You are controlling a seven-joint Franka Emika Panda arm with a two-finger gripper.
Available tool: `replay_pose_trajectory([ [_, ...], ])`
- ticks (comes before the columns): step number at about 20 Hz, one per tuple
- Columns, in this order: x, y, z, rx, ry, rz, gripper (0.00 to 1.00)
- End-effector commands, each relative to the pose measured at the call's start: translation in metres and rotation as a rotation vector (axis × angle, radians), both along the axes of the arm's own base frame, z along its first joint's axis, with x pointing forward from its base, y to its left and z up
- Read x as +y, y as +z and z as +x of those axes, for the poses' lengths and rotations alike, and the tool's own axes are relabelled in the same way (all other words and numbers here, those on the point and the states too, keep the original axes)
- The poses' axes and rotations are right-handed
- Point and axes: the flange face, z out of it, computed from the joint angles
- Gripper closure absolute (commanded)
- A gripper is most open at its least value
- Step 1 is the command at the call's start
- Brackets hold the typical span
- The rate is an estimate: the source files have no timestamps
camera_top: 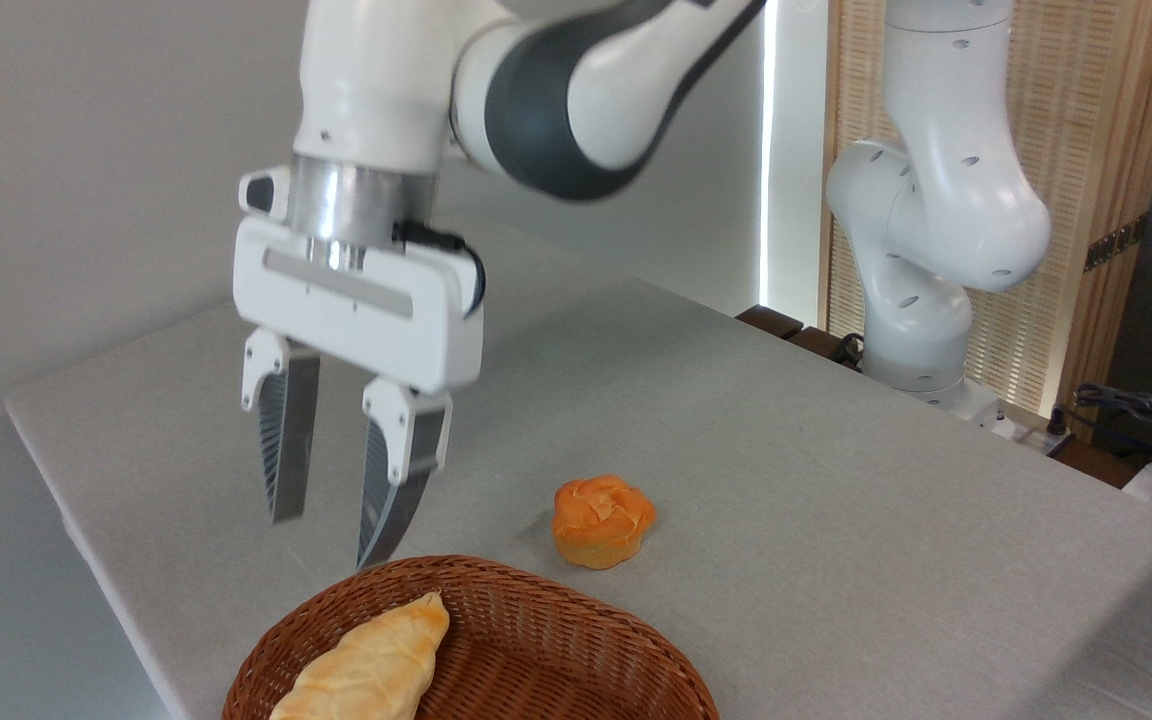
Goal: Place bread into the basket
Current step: 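Open the gripper to drop the roll into the basket, raise it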
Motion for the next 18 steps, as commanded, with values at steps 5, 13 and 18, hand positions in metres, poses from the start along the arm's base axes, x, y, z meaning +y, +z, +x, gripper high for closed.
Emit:
replay_pose_trajectory([
  [5, -0.017, 0.024, -0.04, 0.25, -0.006, -0.047, 0.0],
  [13, -0.013, 0.022, -0.054, 0.36, -0.13, -0.148, 0.0],
  [18, -0.015, 0.018, -0.054, 0.368, -0.129, -0.155, 0.0],
])
